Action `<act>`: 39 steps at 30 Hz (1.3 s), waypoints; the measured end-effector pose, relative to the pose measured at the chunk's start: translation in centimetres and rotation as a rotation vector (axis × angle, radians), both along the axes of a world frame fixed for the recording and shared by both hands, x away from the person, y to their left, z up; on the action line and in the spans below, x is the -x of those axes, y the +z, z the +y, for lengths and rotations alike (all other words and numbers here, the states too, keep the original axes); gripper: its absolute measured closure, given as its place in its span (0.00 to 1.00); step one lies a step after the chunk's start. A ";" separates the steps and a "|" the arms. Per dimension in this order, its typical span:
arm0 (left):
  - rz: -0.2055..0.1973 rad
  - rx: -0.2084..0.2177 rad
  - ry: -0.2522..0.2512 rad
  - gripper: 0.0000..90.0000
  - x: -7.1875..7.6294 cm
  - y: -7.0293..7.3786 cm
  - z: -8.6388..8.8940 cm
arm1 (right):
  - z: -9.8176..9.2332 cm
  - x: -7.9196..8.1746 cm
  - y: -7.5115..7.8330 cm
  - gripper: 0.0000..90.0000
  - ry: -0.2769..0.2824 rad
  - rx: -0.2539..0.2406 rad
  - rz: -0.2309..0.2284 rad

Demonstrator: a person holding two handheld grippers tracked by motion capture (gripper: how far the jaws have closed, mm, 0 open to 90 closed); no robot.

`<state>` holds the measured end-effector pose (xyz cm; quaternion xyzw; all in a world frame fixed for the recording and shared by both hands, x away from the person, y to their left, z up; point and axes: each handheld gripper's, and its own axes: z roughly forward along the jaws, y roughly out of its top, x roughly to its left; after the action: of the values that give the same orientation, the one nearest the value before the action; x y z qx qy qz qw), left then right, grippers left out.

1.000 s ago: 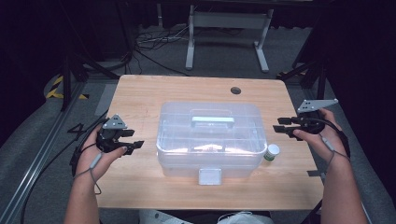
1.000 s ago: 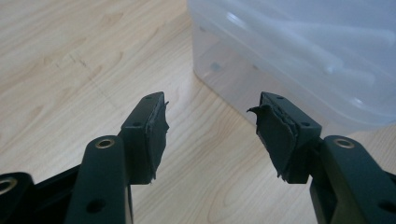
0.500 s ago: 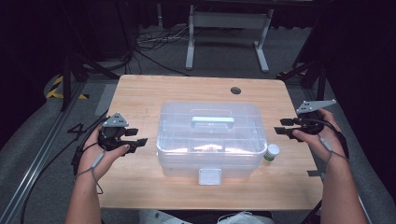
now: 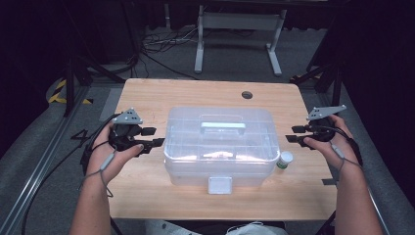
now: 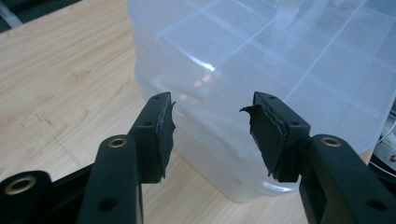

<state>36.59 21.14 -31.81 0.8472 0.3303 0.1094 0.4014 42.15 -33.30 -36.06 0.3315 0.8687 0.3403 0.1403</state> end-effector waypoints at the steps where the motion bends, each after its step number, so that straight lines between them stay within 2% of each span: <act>1: 0.000 -0.006 -0.006 0.55 0.0 0.3 -0.1 | 0.0 0.0 0.0 0.58 0.001 -0.002 0.000; 6: -0.001 -0.004 -0.052 0.55 0.0 1.1 -1.3 | 0.0 0.0 -0.1 0.57 0.001 -0.002 0.004; 8: 0.009 0.017 -0.082 0.55 -0.1 1.3 -2.1 | 0.1 0.0 -0.1 0.58 0.018 0.015 0.007; 11: 0.006 0.004 -0.116 0.55 -0.3 1.7 -3.2 | 0.3 0.0 -0.2 0.59 0.036 0.036 0.010; 19: 0.009 -0.015 -0.151 0.54 -1.0 2.1 -5.1 | 0.7 0.0 -0.4 0.59 0.056 0.054 0.019; 21: 0.016 0.007 -0.163 0.53 -1.1 2.1 -5.7 | 0.7 0.0 -0.4 0.59 0.059 0.061 0.016; 23: 0.058 0.053 -0.186 0.52 -1.5 1.8 -6.5 | 1.0 0.1 -0.4 0.60 0.061 0.066 0.018; 25: 0.062 0.056 -0.192 0.52 -1.6 1.6 -6.9 | 1.2 0.2 -0.3 0.60 0.070 0.067 0.013; 30: 0.049 0.028 -0.201 0.53 -2.1 1.5 -8.3 | 1.7 0.4 -0.1 0.60 0.086 0.058 0.010; 39: 0.040 0.037 -0.199 0.54 -3.1 1.2 -10.1 | 1.9 0.4 -0.1 0.58 0.083 0.045 0.009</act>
<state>39.66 11.03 -30.59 0.8702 0.2546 0.0462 0.4192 41.72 -31.44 -36.19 0.2935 0.8897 0.3247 0.1296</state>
